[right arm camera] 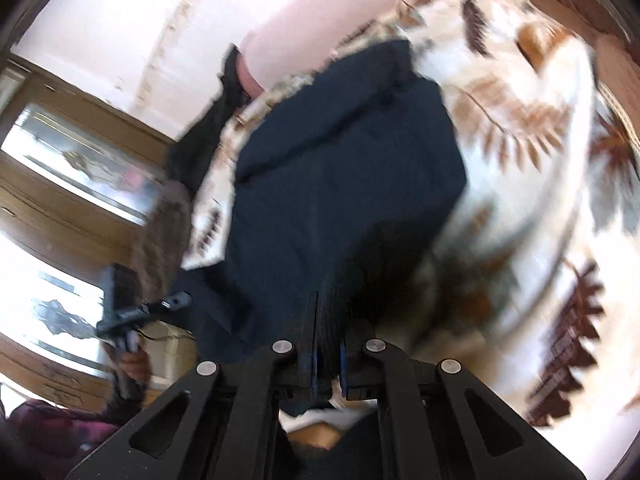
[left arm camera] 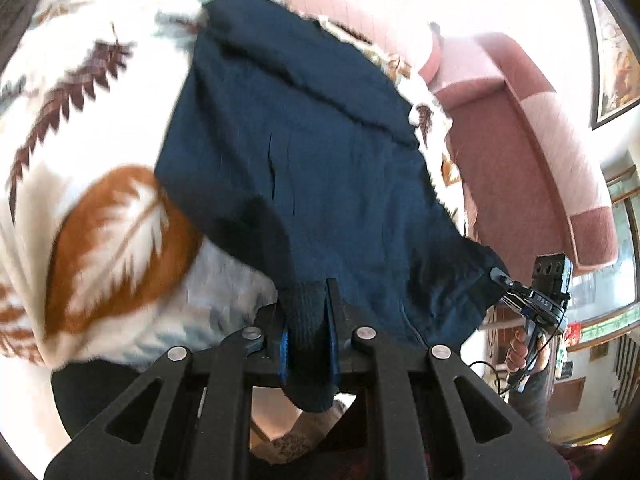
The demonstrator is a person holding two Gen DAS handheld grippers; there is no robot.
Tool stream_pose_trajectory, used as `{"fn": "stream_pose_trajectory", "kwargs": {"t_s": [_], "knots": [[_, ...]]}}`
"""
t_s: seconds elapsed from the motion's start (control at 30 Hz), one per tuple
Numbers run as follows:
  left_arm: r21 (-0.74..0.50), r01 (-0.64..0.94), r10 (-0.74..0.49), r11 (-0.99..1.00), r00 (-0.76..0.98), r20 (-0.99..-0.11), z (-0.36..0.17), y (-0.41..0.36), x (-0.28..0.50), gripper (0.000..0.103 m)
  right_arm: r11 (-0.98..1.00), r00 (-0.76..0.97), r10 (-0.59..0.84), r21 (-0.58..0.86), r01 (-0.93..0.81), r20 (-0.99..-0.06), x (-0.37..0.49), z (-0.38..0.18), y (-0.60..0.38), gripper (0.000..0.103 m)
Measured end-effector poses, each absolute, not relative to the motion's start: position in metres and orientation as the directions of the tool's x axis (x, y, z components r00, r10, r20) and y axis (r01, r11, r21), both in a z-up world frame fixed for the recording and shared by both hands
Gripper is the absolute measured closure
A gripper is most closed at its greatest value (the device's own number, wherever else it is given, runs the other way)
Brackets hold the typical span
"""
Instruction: Fold large clothes
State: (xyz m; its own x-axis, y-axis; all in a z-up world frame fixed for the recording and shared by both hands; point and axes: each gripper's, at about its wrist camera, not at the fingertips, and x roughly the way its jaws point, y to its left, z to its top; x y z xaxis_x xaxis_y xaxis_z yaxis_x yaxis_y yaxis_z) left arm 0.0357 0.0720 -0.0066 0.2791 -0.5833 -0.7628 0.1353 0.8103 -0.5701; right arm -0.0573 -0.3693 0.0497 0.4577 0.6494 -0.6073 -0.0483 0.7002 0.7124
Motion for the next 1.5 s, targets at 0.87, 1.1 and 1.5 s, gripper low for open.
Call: {"fn": "stream_pose_trajectory", "kwargs": {"t_s": [0.87, 1.1, 1.5], "knots": [[-0.546, -0.133, -0.431, 0.827, 0.475, -0.768, -0.018, 0.105, 0.304, 0.1, 0.485, 0.661, 0.614, 0.867, 0.115, -0.432, 0.209, 0.013, -0.391, 0.097], [-0.515, -0.148, -0.387, 0.845, 0.495, -0.778, -0.016, 0.096, 0.376, 0.1, 0.397, 0.718, 0.552, 0.891, 0.22, -0.424, 0.274, -0.022, -0.415, 0.098], [-0.49, -0.211, -0.364, 0.846, 0.443, -0.819, -0.031, 0.1, 0.453, 0.095, 0.319, 0.772, 0.479, 0.902, 0.291, -0.418, 0.308, -0.046, -0.433, 0.066]]}}
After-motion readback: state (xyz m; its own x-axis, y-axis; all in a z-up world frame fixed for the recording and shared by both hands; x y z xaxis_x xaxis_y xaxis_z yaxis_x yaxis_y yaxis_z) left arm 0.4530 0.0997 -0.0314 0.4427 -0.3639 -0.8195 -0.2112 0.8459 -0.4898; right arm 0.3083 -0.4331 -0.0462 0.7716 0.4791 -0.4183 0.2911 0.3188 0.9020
